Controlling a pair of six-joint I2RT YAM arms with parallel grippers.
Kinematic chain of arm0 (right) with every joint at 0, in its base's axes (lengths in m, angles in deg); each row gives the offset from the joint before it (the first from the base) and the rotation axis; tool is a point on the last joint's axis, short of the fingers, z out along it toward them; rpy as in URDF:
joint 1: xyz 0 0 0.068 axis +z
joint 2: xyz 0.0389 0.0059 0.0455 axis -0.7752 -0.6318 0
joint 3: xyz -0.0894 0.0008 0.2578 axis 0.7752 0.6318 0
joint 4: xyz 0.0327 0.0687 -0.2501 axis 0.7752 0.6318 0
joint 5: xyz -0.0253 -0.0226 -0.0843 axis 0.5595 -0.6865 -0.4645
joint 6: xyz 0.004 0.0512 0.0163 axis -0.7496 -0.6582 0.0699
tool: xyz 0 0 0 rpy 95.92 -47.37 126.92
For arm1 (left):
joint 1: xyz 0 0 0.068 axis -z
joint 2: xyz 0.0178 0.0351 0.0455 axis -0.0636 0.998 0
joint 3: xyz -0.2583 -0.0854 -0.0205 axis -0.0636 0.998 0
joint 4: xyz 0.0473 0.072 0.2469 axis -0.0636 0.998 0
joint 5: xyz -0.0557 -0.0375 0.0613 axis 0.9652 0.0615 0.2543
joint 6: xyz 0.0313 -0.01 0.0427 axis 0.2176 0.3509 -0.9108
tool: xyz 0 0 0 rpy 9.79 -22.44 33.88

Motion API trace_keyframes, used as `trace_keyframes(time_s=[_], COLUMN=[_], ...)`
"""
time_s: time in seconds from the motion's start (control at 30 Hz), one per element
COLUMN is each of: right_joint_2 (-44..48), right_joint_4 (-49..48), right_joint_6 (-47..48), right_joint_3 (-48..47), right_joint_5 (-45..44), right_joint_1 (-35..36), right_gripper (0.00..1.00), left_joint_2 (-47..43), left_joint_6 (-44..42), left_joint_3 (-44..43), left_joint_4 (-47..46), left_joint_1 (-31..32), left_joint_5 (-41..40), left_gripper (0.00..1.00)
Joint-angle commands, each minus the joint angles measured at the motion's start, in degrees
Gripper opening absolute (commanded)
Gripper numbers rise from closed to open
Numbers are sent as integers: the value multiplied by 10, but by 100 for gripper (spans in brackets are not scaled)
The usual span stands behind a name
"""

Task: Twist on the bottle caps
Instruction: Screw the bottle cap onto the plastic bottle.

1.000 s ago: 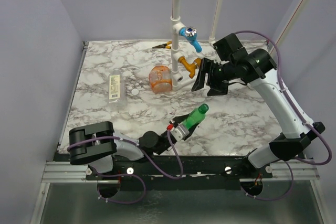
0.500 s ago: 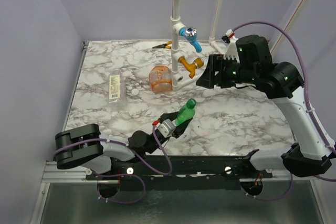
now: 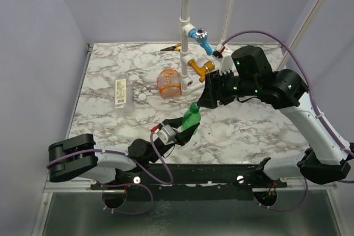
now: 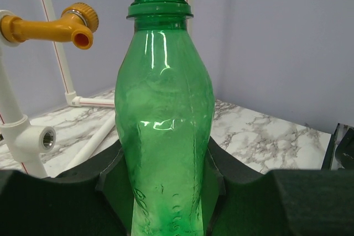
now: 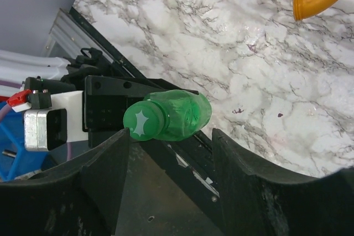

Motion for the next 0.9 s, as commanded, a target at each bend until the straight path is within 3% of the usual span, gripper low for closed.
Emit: trace_keyframes(time_s=[0.0, 0.57, 0.87], right_joint_2=[-5, -24, -35], right_joint_4=[-2, 2, 16], right_joint_6=[14, 10, 9], right_joint_3=[7, -10, -26], right_joint_5=[5, -13, -26], right_joint_1=[17, 52, 63], right_gripper=[62, 55, 43], left_joint_2=[-8, 7, 17], left_joint_6=[18, 26, 28], left_joint_3=[4, -3, -7], left_joint_4=[-24, -20, -23], left_joint_1=[-2, -2, -2], left_joint_5=[18, 22, 24], left_gripper=[0, 0, 0])
